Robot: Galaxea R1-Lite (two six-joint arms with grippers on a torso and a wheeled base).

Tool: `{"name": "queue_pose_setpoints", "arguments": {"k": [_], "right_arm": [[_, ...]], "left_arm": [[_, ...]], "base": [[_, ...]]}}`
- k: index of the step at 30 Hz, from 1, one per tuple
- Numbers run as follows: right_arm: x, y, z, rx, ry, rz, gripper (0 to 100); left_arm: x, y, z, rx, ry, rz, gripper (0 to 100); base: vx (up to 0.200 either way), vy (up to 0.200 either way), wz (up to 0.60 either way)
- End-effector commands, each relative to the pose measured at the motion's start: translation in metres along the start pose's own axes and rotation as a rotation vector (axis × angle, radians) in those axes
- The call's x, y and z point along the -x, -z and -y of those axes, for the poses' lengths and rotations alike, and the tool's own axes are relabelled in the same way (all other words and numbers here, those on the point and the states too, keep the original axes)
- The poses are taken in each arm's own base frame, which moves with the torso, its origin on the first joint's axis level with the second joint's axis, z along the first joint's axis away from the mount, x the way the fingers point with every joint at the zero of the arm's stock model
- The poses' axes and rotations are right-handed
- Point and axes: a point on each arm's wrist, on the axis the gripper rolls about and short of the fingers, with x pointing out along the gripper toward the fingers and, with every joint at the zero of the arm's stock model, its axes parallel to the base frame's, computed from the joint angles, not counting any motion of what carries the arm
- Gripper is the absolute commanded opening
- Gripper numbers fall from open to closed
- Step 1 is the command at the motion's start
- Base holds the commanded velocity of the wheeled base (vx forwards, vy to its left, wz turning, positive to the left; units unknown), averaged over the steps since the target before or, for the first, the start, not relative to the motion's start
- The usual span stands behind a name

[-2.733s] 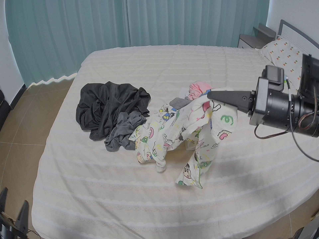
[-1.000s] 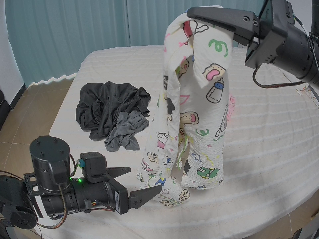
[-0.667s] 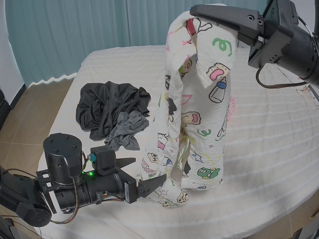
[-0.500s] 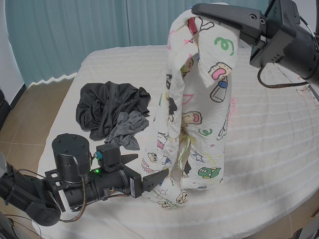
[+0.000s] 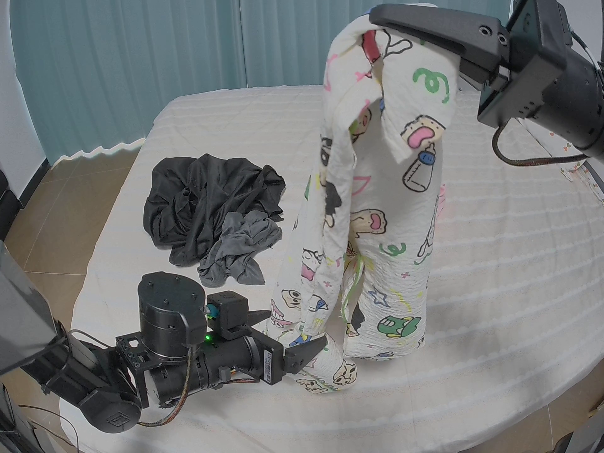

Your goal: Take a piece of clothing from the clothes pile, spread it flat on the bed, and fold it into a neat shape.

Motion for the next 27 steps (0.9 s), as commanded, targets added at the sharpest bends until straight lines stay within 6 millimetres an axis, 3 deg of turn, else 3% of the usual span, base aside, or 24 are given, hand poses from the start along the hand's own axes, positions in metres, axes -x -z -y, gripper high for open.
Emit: {"name": "queue_pose_setpoints", "arguments": {"k": [1, 8, 9, 20, 27], "right_arm": [[0.0, 0.0, 0.0, -0.001, 0.0, 0.0, 0], [0.001, -0.001, 0.002, -0.001, 0.007, 0.005, 0], [0.002, -0.002, 0.002, -0.002, 0.009, 0.006, 0], [0.01, -0.001, 0.015, -0.008, 0.062, 0.014, 0], [0.032, -0.009, 0.028, 0.004, 0.146, 0.057, 0]], "left_arm": [[-0.01, 0.003, 0.0, 0.007, 0.003, -0.004, 100], [-0.016, 0.009, 0.008, 0.062, 0.039, 0.002, 100], [-0.016, 0.008, 0.01, 0.098, 0.053, 0.007, 0], [-0.004, 0.014, 0.01, 0.147, 0.086, 0.022, 0], [0.042, 0.002, -0.006, 0.15, 0.029, 0.139, 0]], "base": [[0.0, 0.0, 0.0], [0.0, 0.0, 0.0], [0.0, 0.0, 0.0], [0.0, 0.0, 0.0], [0.0, 0.0, 0.0]]}}
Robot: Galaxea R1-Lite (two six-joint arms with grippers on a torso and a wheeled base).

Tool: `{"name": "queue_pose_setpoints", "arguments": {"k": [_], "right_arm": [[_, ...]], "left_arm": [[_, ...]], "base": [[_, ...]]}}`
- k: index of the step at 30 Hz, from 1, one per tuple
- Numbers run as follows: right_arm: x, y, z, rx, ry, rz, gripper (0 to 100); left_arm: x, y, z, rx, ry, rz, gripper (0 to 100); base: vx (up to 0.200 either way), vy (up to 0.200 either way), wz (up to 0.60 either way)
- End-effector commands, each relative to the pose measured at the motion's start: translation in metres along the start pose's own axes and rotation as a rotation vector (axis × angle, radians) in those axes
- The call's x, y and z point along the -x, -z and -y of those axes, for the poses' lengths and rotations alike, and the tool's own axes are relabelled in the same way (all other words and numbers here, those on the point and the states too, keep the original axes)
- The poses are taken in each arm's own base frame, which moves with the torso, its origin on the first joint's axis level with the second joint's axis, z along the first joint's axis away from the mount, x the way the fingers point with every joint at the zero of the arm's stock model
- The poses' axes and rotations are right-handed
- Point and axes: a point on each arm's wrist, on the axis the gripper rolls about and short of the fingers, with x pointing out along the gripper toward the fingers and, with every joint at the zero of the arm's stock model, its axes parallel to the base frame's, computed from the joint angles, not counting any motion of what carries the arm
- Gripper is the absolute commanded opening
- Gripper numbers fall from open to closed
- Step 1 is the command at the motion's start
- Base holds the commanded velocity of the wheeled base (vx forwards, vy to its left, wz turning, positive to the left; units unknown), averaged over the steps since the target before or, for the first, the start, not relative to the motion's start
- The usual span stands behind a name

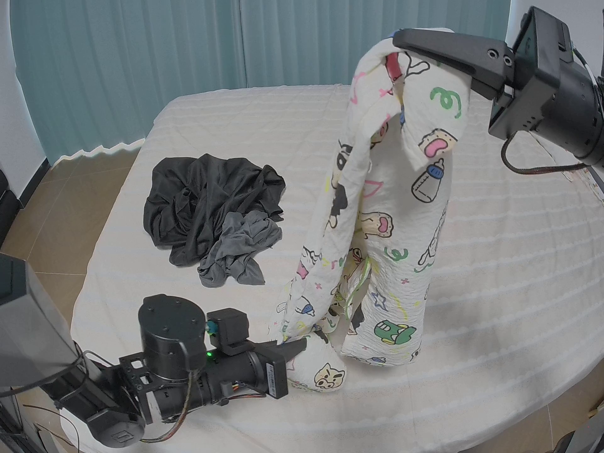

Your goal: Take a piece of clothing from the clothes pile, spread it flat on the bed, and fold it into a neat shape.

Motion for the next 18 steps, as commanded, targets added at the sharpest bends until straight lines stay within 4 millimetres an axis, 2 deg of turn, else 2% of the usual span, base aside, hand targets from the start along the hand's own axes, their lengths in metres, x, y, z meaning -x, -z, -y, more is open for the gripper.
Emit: {"name": "queue_pose_setpoints", "arguments": {"k": [1, 4, 6, 7, 11, 12, 13, 18], "right_arm": [[0.017, -0.007, 0.01, 0.011, 0.063, 0.036, 0], [0.031, -0.011, 0.022, 0.016, 0.13, 0.064, 0], [0.035, -0.011, 0.026, 0.015, 0.152, 0.07, 0], [0.042, -0.011, 0.033, 0.015, 0.191, 0.08, 0], [0.056, -0.011, 0.048, 0.018, 0.273, 0.102, 0], [0.057, -0.011, 0.049, 0.017, 0.28, 0.103, 0], [0.062, -0.012, 0.055, 0.017, 0.31, 0.113, 0], [0.073, -0.017, 0.068, 0.02, 0.385, 0.144, 0]], "left_arm": [[0.036, -0.02, -0.007, 0.0, -0.029, 0.132, 0], [0.063, -0.047, -0.015, 0.007, -0.068, 0.29, 0], [0.07, -0.055, -0.018, 0.006, -0.081, 0.333, 0], [0.082, -0.068, -0.021, 0.0, -0.103, 0.405, 0], [0.101, -0.097, -0.027, -0.018, -0.161, 0.533, 0], [0.103, -0.1, -0.028, -0.019, -0.164, 0.543, 0], [0.11, -0.114, -0.028, -0.027, -0.182, 0.585, 0], [0.129, -0.151, -0.02, -0.046, -0.213, 0.644, 0]], "base": [[0.0, 0.0, 0.0], [0.0, 0.0, 0.0], [0.0, 0.0, 0.0], [0.0, 0.0, 0.0], [0.0, 0.0, 0.0], [0.0, 0.0, 0.0], [0.0, 0.0, 0.0], [0.0, 0.0, 0.0]]}}
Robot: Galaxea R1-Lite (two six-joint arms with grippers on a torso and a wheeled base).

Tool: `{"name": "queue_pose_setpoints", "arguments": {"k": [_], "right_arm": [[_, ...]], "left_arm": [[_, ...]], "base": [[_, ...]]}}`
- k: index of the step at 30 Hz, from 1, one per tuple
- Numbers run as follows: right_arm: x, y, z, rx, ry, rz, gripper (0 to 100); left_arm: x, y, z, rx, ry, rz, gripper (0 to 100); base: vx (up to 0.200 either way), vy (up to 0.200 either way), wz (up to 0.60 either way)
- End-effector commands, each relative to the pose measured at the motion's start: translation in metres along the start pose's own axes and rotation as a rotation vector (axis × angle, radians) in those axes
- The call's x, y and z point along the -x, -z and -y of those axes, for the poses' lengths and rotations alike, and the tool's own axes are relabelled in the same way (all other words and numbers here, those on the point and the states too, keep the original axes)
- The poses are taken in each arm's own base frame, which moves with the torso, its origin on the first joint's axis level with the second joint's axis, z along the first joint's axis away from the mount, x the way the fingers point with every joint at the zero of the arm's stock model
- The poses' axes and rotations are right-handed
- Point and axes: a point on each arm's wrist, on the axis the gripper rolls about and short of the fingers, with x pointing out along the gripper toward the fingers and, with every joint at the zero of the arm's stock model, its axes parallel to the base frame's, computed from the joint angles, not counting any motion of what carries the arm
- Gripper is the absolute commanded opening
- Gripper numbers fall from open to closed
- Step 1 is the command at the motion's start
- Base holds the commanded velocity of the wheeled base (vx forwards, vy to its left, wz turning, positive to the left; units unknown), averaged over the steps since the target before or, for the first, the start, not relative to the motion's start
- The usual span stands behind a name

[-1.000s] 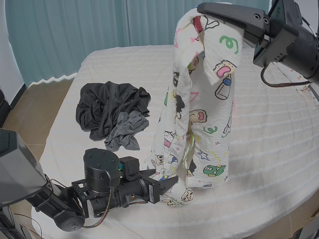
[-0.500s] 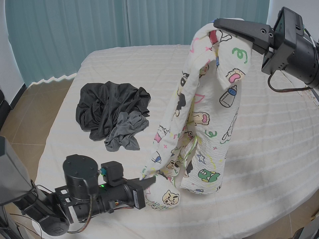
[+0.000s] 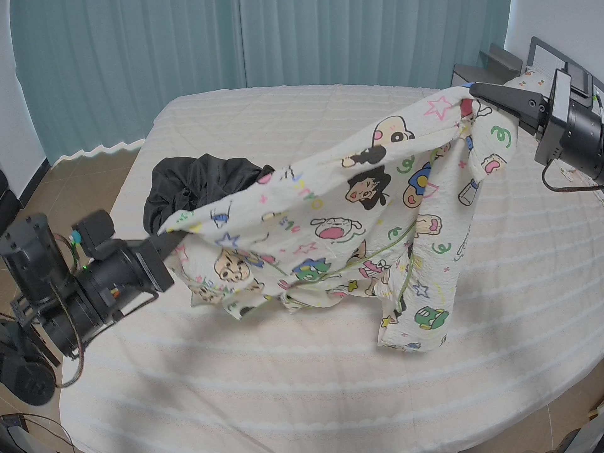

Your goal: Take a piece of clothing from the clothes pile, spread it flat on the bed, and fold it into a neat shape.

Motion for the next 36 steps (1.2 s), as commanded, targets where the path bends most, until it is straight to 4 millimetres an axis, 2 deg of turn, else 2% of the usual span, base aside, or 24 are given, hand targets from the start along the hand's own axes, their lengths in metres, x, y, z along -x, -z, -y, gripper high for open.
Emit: {"name": "queue_pose_setpoints", "arguments": {"k": [1, 4, 9, 15, 20, 23, 24, 28, 36], "right_arm": [[0.013, -0.006, 0.019, 0.005, 0.092, 0.04, 0], [0.017, -0.008, 0.016, 0.024, 0.087, 0.053, 0], [0.036, -0.004, -0.005, 0.101, 0.033, 0.064, 0], [0.05, 0.012, -0.004, 0.144, 0.046, 0.039, 0], [0.061, 0.001, -0.019, 0.175, 0.008, 0.093, 0], [0.065, 0.001, -0.022, 0.18, -0.003, 0.1, 0], [0.067, 0.012, -0.024, 0.165, -0.022, 0.063, 0], [0.067, 0.021, -0.018, 0.153, -0.013, 0.036, 0], [0.066, 0.019, -0.02, 0.157, -0.025, 0.042, 0]], "left_arm": [[0.015, -0.066, 0.011, -0.038, -0.009, 0.177, 0], [0.018, -0.084, 0.018, -0.084, -0.008, 0.205, 0], [0.022, -0.114, 0.031, -0.198, -0.099, 0.321, 0], [0.033, -0.127, 0.043, -0.286, -0.144, 0.39, 0], [0.04, -0.145, 0.053, -0.308, -0.171, 0.467, 0], [0.041, -0.146, 0.054, -0.308, -0.191, 0.473, 0], [0.042, -0.136, 0.053, -0.3, -0.209, 0.445, 0], [0.047, -0.122, 0.049, -0.303, -0.214, 0.404, 0], [0.058, -0.125, 0.051, -0.301, -0.209, 0.426, 0]], "base": [[0.0, 0.0, 0.0], [0.0, 0.0, 0.0], [0.0, 0.0, 0.0], [0.0, 0.0, 0.0], [0.0, 0.0, 0.0], [0.0, 0.0, 0.0], [0.0, 0.0, 0.0], [-0.15, 0.0, 0.0], [-0.2, 0.0, 0.0]]}}
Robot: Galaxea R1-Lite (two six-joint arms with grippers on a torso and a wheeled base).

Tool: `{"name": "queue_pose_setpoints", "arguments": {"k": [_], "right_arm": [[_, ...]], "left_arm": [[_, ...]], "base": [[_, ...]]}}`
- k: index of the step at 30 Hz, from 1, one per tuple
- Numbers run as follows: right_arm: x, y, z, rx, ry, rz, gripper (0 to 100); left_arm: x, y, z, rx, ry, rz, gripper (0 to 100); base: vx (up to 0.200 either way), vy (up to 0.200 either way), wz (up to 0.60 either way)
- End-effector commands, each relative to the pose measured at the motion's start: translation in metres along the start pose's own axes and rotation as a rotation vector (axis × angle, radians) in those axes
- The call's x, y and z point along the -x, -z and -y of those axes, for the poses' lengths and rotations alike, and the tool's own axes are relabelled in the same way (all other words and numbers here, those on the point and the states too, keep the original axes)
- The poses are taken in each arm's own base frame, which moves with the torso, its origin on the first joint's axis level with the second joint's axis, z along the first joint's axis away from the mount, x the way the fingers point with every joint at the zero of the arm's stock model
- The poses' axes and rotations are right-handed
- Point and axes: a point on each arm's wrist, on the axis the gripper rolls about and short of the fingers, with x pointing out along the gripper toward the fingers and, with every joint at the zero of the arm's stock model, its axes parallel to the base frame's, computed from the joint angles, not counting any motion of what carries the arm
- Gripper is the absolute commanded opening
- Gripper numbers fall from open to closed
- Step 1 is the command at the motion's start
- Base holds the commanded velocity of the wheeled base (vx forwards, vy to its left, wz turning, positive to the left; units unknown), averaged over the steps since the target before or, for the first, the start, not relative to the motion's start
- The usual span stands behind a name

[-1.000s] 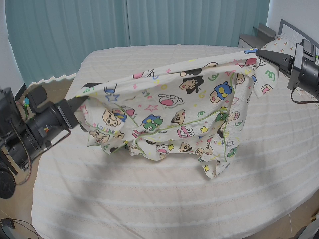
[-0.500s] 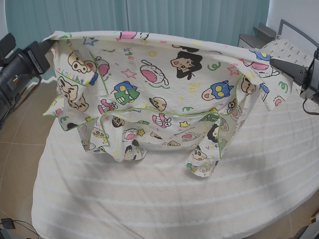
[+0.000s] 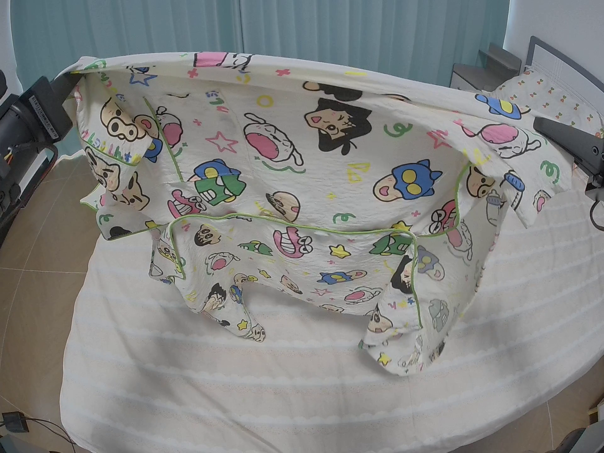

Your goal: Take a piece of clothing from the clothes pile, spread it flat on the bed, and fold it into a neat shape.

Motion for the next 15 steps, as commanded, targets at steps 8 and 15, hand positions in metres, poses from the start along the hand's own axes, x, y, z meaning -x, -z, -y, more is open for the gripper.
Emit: {"name": "queue_pose_setpoints", "arguments": {"k": [8, 15], "right_arm": [[0.001, -0.001, -0.002, 0.003, -0.014, 0.003, 0], [0.004, -0.004, -0.005, 0.015, -0.028, 0.027, 0]], "left_arm": [[0.011, -0.005, -0.002, 0.005, 0.005, 0.017, 0], [0.015, 0.001, -0.004, 0.0, 0.004, -0.002, 0]], "base": [[-0.2, 0.0, 0.0], [-0.057, 0.0, 0.0]]}}
